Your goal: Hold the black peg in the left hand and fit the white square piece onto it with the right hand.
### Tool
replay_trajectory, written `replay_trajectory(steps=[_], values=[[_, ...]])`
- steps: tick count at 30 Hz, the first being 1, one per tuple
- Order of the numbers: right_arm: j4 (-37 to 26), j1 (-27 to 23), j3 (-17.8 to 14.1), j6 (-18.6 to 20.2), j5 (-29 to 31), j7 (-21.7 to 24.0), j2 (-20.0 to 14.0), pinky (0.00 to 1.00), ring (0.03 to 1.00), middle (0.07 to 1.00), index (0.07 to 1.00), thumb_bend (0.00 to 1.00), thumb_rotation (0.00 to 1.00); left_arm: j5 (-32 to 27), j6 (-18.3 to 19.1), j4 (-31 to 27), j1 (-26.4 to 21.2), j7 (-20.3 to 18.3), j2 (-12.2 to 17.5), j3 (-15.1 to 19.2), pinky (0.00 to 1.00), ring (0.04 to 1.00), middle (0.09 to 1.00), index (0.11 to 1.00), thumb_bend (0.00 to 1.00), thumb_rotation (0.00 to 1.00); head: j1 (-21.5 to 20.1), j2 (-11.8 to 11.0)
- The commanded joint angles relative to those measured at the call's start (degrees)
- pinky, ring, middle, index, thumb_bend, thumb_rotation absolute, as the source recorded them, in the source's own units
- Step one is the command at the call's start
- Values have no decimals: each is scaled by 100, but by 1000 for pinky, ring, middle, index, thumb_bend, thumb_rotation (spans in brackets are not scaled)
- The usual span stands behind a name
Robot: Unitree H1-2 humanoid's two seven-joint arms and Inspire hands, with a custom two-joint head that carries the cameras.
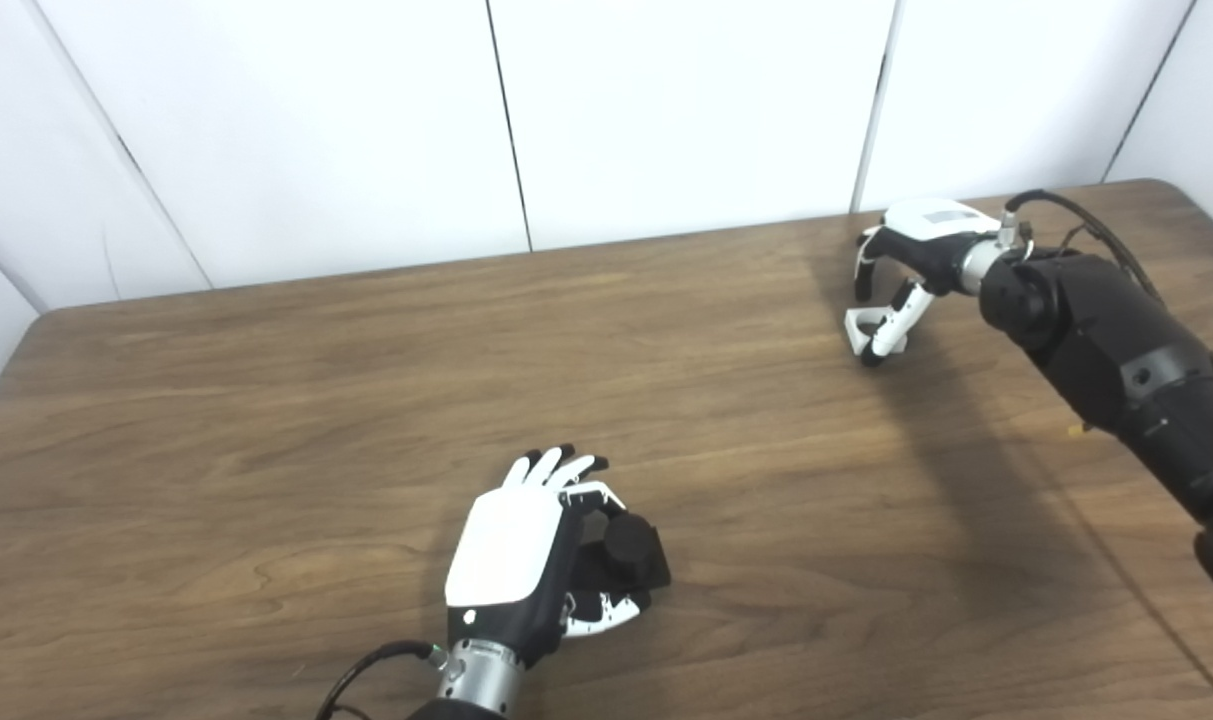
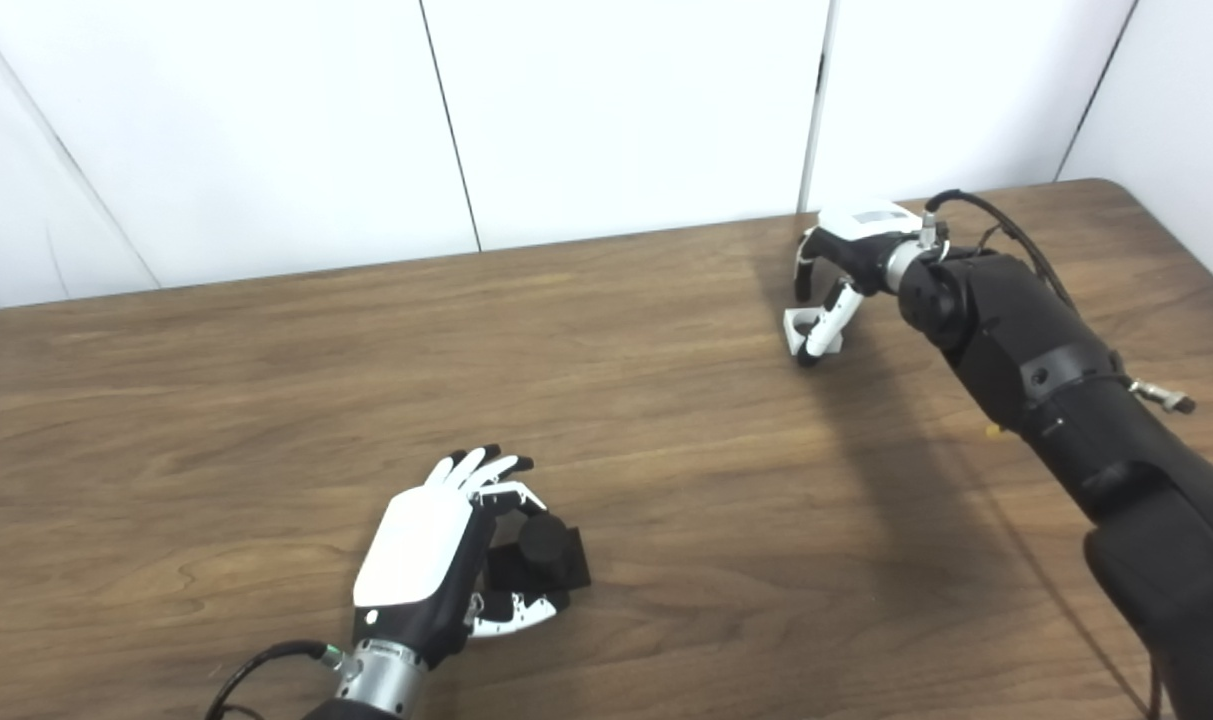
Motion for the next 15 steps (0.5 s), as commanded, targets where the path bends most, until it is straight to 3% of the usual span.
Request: replay_trajectory(steps=[1, 15], values=[[115, 155, 56, 72, -186, -25, -46, 931, 1000, 914, 494, 524, 160, 120, 82, 152, 41, -100, -86, -13, 969, 942, 862, 492, 523, 74, -5, 2], [133, 224, -66, -226, -159, -405, -60, 891, 966, 861, 488, 524, 158, 57, 57, 194, 27, -14, -109, 27, 976, 944, 865, 492, 523, 74, 1, -4]])
